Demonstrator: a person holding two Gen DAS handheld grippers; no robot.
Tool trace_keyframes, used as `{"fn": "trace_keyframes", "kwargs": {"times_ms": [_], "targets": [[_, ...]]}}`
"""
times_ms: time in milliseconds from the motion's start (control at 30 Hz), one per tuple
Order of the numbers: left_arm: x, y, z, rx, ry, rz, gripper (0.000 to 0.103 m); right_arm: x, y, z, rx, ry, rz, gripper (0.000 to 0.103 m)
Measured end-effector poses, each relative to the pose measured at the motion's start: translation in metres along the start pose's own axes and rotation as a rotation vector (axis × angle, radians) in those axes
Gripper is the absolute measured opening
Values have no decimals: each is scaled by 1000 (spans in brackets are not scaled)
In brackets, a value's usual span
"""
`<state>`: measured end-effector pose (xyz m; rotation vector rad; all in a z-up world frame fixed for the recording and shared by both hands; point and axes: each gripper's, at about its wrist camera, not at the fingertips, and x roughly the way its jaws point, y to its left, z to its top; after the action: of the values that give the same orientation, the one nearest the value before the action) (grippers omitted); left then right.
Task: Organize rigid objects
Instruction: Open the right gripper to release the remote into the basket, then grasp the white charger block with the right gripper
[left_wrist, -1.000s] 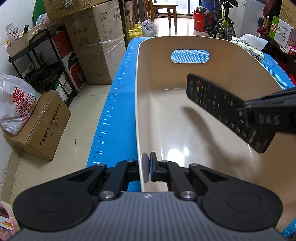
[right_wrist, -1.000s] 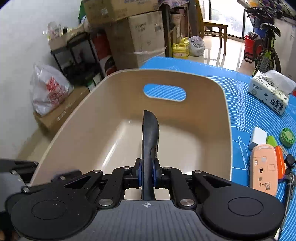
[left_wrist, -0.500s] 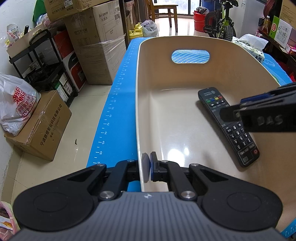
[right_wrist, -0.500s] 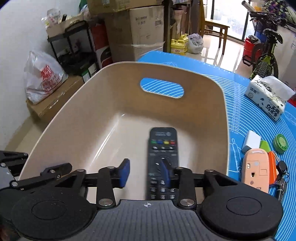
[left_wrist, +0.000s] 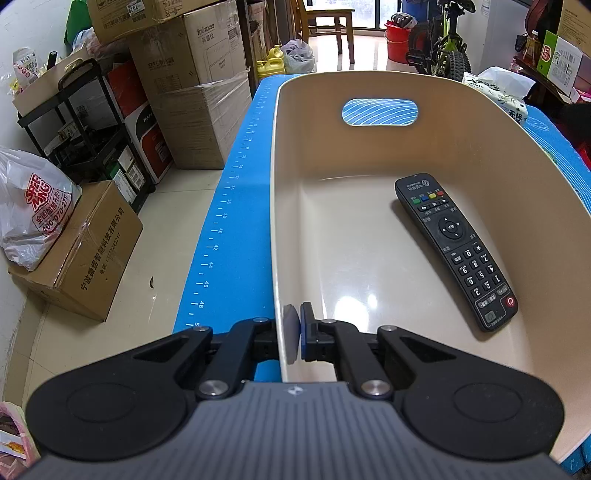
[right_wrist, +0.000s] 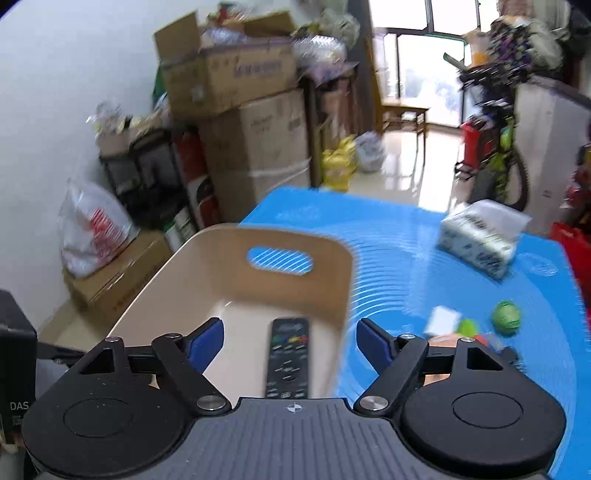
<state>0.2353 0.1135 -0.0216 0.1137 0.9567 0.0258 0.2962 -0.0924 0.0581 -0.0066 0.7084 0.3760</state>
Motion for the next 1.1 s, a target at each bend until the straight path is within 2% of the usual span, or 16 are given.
{"fn": "trace_keyframes", "kwargs": {"times_ms": [33, 100, 200, 367, 533, 733, 900, 1100], "targets": [[0, 0, 0, 0, 0, 0, 7, -6, -7, 0, 10, -15, -14, 83], [0, 0, 0, -1, 0, 0, 7, -15, -23, -2, 29, -32, -39, 92], [0, -1, 0, -1, 0, 0, 7, -22, -52, -11, 49, -40, -99, 93], [0, -1, 0, 0, 0, 1, 7, -13, -97, -36, 124, 27, -193, 93], [0, 0, 0, 0, 0, 2, 7, 2, -124, -72, 230, 83, -179, 93], [0, -1, 0, -1, 0, 1, 8, 17, -118, -106, 176, 132, -205, 89], [0, -1, 0, -1, 0, 1, 8, 21, -108, -118, 96, 153, -227, 82], [0, -1, 0, -1, 0, 1, 8, 27, -106, -127, 83, 180, -225, 73]]}}
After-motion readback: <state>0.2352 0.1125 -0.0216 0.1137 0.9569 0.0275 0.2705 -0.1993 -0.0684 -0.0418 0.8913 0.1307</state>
